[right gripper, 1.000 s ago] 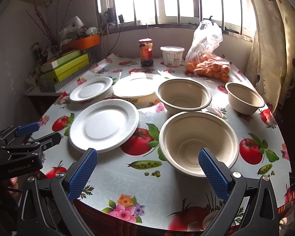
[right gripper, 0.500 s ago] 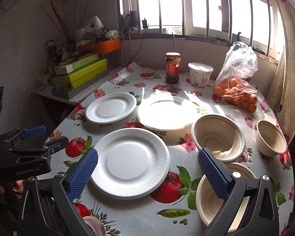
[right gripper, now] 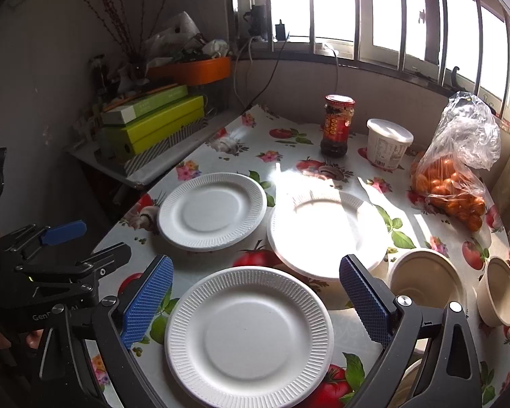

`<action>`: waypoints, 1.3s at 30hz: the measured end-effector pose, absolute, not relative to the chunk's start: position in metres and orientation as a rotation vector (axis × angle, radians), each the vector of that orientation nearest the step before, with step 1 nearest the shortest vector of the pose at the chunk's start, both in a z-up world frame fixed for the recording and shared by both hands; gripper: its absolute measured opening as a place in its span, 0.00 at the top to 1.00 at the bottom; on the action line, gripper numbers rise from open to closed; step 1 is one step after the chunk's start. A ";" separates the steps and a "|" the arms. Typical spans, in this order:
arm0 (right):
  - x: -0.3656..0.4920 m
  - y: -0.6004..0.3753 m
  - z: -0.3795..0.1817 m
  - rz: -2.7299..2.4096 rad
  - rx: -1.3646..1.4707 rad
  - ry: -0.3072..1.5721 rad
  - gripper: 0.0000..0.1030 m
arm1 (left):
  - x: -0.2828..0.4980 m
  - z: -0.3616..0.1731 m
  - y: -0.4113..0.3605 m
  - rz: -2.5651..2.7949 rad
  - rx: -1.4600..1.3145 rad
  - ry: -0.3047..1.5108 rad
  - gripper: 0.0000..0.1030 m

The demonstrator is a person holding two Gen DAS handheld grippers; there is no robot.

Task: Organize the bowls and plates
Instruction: 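Move the left tool toward the large white plate while the right tool approaches another plate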

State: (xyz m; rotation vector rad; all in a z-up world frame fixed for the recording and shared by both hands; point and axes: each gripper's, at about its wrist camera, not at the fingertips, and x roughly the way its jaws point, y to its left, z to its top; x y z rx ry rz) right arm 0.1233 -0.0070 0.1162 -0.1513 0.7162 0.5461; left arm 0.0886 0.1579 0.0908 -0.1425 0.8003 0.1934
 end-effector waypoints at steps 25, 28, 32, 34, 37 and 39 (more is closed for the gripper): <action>0.265 0.055 0.073 0.619 -0.224 0.929 0.27 | 0.178 0.053 0.228 0.207 -0.254 0.895 0.26; 0.271 0.062 0.062 0.619 -0.248 0.953 0.27 | 0.181 0.046 0.230 0.210 -0.257 0.908 0.26; 0.278 0.069 0.054 0.632 -0.254 0.980 0.28 | 0.184 0.041 0.234 0.209 -0.274 0.921 0.27; 0.281 0.071 0.050 0.628 -0.255 0.996 0.34 | 0.186 0.039 0.235 0.213 -0.271 0.923 0.27; 0.285 0.072 0.046 0.625 -0.257 1.008 0.39 | 0.188 0.037 0.237 0.219 -0.278 0.930 0.27; 0.287 0.072 0.043 0.624 -0.253 1.019 0.40 | 0.190 0.035 0.239 0.222 -0.282 0.935 0.34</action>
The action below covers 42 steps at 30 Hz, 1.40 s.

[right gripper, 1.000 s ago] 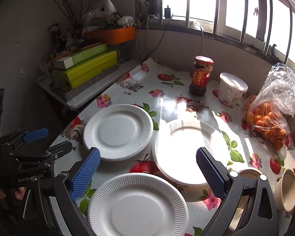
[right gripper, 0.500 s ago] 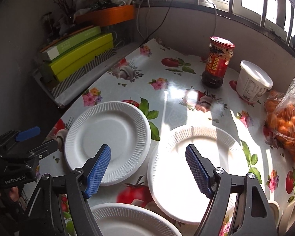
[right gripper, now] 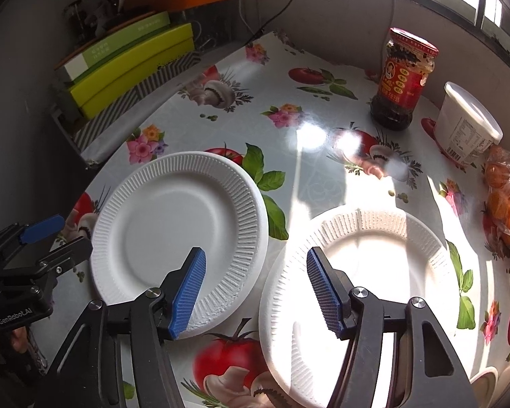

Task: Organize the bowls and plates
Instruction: 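Move the left tool toward the large white plate while the right tool approaches another plate, then close the left tool on the large plate rim while the right tool grips another plate rim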

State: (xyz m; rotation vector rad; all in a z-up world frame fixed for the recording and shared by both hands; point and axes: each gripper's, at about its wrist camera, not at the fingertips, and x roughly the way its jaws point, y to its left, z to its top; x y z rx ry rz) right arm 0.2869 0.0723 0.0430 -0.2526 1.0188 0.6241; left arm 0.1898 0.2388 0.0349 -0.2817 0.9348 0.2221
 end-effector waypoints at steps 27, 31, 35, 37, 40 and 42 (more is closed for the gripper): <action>0.297 0.075 0.025 0.655 -0.209 1.094 0.82 | 0.199 0.017 0.243 0.203 -0.366 0.989 0.80; 0.297 0.074 0.026 0.659 -0.203 1.091 0.83 | 0.198 0.016 0.244 0.204 -0.372 0.991 0.80; 0.296 0.074 0.027 0.662 -0.208 1.090 0.84 | 0.198 0.017 0.245 0.208 -0.372 0.989 0.80; 0.296 0.074 0.028 0.664 -0.204 1.090 0.84 | 0.196 0.018 0.245 0.207 -0.374 0.988 0.80; 0.295 0.072 0.029 0.669 -0.197 1.091 0.84 | 0.195 0.021 0.245 0.208 -0.374 0.982 0.80; 0.293 0.072 0.030 0.668 -0.194 1.089 0.84 | 0.193 0.023 0.245 0.209 -0.374 0.976 0.80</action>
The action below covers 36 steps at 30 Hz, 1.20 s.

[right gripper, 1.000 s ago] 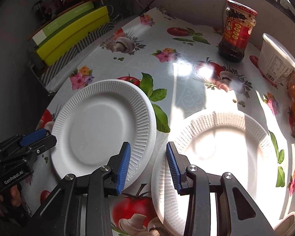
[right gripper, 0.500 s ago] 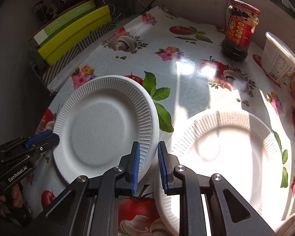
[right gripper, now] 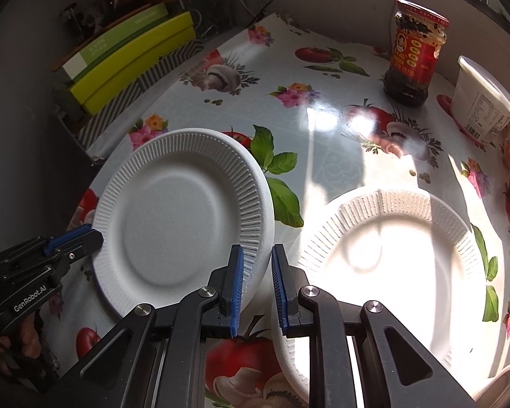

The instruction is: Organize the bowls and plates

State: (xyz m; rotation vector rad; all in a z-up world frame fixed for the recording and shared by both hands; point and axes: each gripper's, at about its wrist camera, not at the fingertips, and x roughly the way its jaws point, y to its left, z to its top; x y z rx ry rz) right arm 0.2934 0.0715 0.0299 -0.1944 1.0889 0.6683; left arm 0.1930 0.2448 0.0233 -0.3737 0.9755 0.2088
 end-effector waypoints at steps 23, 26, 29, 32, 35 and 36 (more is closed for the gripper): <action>0.255 0.034 0.070 0.676 -0.126 1.030 0.84 | 0.158 0.061 0.220 0.161 -0.349 0.909 0.80; 0.245 0.024 0.074 0.667 -0.115 1.029 0.84 | 0.150 0.064 0.212 0.143 -0.343 0.904 0.80; 0.234 0.013 0.078 0.661 -0.111 1.024 0.84 | 0.141 0.066 0.202 0.122 -0.337 0.900 0.80; 0.223 0.002 0.081 0.654 -0.104 1.018 0.84 | 0.133 0.066 0.194 0.104 -0.339 0.903 0.80; 0.212 -0.010 0.083 0.643 -0.097 1.017 0.84 | 0.125 0.066 0.184 0.084 -0.332 0.903 0.80; 0.209 -0.014 0.083 0.638 -0.096 1.017 0.84 | 0.122 0.067 0.180 0.076 -0.326 0.903 0.80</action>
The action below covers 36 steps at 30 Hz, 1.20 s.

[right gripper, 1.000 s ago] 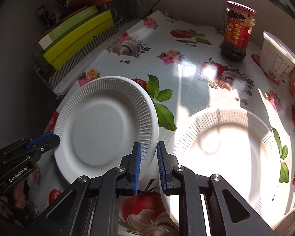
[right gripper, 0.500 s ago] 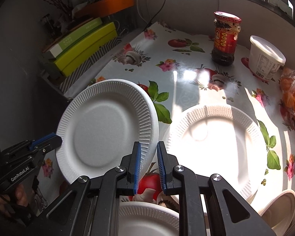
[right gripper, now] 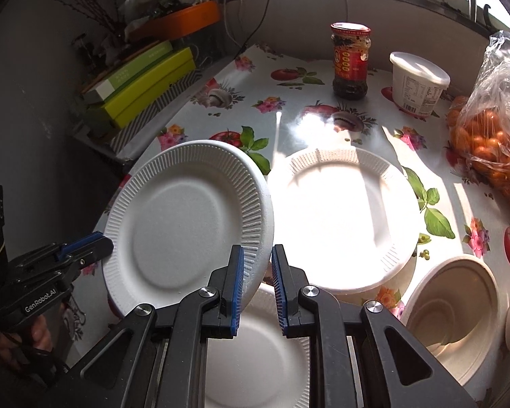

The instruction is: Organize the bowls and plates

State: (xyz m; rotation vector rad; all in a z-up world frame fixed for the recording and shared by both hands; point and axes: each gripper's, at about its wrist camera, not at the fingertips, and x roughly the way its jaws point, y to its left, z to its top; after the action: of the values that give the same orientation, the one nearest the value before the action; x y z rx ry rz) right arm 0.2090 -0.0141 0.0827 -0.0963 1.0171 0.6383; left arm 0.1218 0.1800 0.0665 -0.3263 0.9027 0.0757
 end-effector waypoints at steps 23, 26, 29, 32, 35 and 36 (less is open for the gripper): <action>0.154 -0.077 0.055 0.570 -0.066 1.078 0.84 | 0.084 0.042 0.129 -0.023 -0.303 0.964 0.80; 0.150 -0.081 0.050 0.564 -0.063 1.090 0.84 | 0.082 0.036 0.124 -0.032 -0.301 0.980 0.80; 0.148 -0.084 0.045 0.556 -0.060 1.099 0.84 | 0.080 0.033 0.121 -0.036 -0.296 0.987 0.80; 0.147 -0.086 0.043 0.552 -0.054 1.104 0.84 | 0.080 0.031 0.119 -0.037 -0.290 0.995 0.80; 0.147 -0.087 0.041 0.548 -0.051 1.110 0.84 | 0.079 0.029 0.117 -0.038 -0.285 1.003 0.80; 0.147 -0.087 0.041 0.549 -0.051 1.112 0.84 | 0.079 0.028 0.117 -0.037 -0.285 1.005 0.80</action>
State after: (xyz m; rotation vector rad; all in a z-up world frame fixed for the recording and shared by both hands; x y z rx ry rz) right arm 0.1466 -0.0872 0.0408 -0.0510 1.1116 0.5487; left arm 0.0791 0.1170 0.0281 -0.2853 1.0051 -0.0368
